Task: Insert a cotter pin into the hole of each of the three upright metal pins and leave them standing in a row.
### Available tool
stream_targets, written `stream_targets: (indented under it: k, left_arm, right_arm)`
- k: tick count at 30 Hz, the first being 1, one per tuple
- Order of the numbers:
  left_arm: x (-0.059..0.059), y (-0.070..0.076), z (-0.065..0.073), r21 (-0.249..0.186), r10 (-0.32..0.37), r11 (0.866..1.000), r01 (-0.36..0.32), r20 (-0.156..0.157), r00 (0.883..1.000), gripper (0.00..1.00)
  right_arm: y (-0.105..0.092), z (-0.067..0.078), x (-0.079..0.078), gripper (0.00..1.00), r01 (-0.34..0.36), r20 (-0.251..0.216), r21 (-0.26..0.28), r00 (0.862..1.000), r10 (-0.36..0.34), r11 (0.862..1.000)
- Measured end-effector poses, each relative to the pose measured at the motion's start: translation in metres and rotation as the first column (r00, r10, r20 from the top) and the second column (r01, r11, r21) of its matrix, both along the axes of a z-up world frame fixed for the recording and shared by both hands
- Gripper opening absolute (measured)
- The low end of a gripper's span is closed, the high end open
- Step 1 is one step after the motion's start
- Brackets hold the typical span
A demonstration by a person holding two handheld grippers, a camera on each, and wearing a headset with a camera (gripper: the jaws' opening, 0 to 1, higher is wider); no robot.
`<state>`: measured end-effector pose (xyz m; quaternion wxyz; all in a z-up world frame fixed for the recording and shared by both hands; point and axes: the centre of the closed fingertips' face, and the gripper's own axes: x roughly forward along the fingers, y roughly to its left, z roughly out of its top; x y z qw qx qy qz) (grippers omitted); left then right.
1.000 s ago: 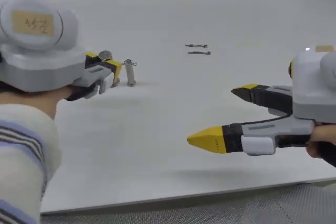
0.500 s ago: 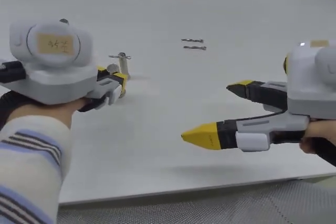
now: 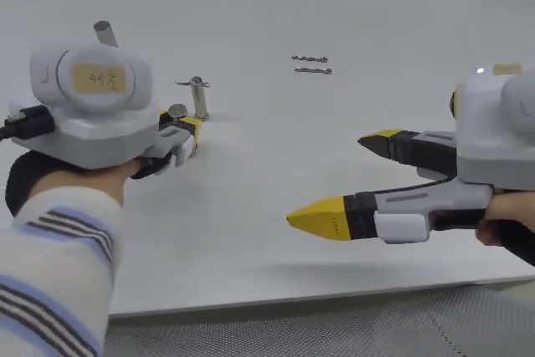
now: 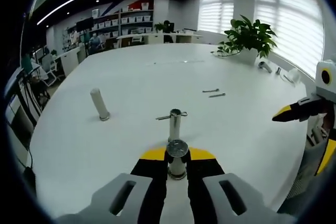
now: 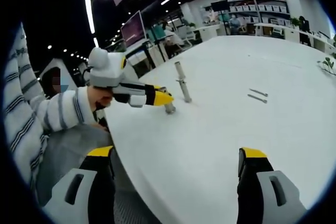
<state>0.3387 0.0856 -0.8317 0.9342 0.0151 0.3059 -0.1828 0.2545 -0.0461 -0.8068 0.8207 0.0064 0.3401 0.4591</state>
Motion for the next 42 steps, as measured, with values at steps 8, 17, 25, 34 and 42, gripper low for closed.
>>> stream_targets:
  k: [8, 17, 25, 34, 42]
  left_arm:
    - [-0.005, 0.0, 0.0, -0.019, 0.02, 1.0, -0.02, -0.017, 1.0, 0.12]
    - [-0.008, -0.001, 0.005, 0.077, -0.045, 0.996, 0.045, 0.006, 0.999, 0.13]
    - [-0.009, 0.006, 0.008, 0.103, -0.105, 0.989, 0.105, -0.002, 0.994, 0.52]
    - [-0.022, 0.017, 0.03, 0.034, -0.229, 0.973, 0.228, 0.052, 0.972, 1.0]
    - [-0.041, 0.019, 0.039, -0.008, -0.328, 0.944, 0.329, 0.059, 0.943, 1.0]
  right_arm:
    - [0.0, 0.0, 0.001, 0.99, -0.015, 0.012, -0.015, 1.0, 0.015, 1.0]
    - [-0.004, 0.001, 0.001, 0.98, -0.013, 0.01, -0.017, 1.0, 0.013, 1.0]
    - [-0.006, 0.002, 0.003, 0.98, -0.02, 0.016, -0.024, 1.0, 0.021, 0.999]
    - [-0.006, 0.004, 0.006, 0.98, -0.054, 0.009, -0.031, 0.998, 0.054, 0.998]
    - [-0.012, 0.006, 0.013, 0.98, -0.081, 0.019, -0.074, 0.996, 0.083, 0.994]
